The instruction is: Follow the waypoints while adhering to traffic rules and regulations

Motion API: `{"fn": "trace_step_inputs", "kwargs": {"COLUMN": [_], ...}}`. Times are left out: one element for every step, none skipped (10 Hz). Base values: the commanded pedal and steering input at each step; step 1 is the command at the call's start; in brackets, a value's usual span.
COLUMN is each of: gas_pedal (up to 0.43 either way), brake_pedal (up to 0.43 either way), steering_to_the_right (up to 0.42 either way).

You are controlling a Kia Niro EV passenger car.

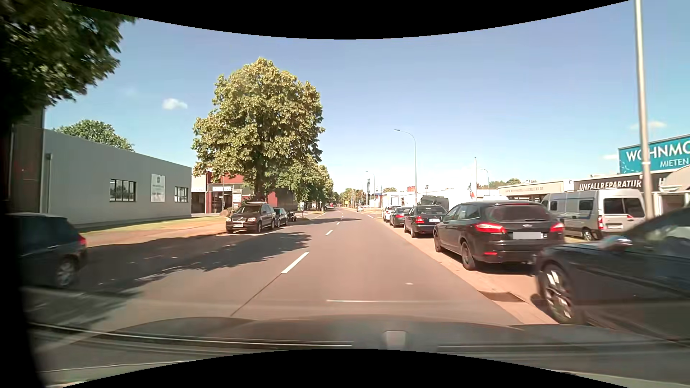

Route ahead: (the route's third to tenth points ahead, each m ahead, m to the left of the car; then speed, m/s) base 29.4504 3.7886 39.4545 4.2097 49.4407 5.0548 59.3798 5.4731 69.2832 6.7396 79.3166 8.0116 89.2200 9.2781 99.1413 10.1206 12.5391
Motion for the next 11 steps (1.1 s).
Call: {"fn": "trace_step_inputs", "kwargs": {"gas_pedal": [0.13, 0.13, 0.13, 0.13, 0.13, 0.13, 0.13, 0.13, 0.13, 0.13, 0.13], "brake_pedal": [0.006, 0.006, 0.006, 0.006, 0.006, 0.006, 0.006, 0.006, 0.006, 0.006, 0.006], "steering_to_the_right": [-0.005, -0.005, -0.007, -0.007, -0.007, -0.007, -0.006, -0.007, -0.007, -0.007, -0.007]}}
